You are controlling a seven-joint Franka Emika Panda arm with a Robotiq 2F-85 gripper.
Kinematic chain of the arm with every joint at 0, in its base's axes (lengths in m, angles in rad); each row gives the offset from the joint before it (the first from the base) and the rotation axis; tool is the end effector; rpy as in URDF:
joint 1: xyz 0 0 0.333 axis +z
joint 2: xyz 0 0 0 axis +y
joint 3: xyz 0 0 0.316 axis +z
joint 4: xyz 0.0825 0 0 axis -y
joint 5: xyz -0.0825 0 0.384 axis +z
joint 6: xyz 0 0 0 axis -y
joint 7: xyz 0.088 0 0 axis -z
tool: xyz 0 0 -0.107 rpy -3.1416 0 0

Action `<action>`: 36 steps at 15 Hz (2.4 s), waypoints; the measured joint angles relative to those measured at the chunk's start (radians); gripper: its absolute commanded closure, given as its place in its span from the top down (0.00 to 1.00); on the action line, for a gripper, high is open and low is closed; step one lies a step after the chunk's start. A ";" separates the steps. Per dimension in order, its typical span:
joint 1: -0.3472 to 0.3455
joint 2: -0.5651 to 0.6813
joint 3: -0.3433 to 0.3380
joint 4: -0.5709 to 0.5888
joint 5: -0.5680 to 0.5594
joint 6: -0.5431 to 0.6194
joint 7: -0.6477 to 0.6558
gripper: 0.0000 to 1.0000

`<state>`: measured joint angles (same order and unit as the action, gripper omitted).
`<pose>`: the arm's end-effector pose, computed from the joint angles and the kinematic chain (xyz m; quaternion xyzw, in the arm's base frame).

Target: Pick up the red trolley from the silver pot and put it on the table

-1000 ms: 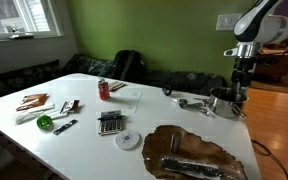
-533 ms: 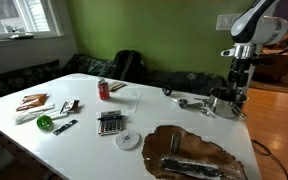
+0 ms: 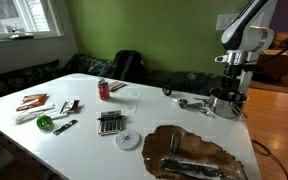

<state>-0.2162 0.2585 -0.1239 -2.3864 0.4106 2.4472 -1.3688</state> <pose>0.4534 -0.1625 0.1979 -0.9327 -0.3339 -0.0134 0.1353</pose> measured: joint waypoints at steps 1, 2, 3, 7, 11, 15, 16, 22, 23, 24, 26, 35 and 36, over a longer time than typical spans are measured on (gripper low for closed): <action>-0.008 0.014 0.011 0.007 0.002 0.000 -0.005 0.61; -0.014 0.026 0.023 0.012 0.004 0.000 -0.009 0.55; -0.019 0.036 0.034 0.015 0.004 0.000 -0.011 0.46; -0.032 0.064 0.071 0.024 0.004 0.000 -0.012 0.15; -0.042 0.077 0.087 0.033 0.004 0.000 -0.013 0.00; -0.054 0.057 0.089 0.035 0.004 -0.022 -0.013 0.02; -0.060 0.039 0.089 0.035 0.006 -0.051 -0.014 0.02; -0.085 -0.189 0.057 0.031 0.071 -0.293 -0.066 0.01; -0.081 -0.232 0.050 0.028 0.072 -0.299 -0.077 0.01; -0.071 -0.271 0.047 0.023 0.072 -0.300 -0.091 0.05; -0.034 -0.326 0.046 0.010 0.072 -0.300 -0.098 0.05; 0.007 -0.343 0.034 -0.008 0.071 -0.298 -0.102 0.01; 0.023 -0.338 0.035 -0.007 0.068 -0.287 -0.104 0.01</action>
<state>-0.1935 -0.0799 -0.0891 -2.3939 0.4786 2.1604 -1.4730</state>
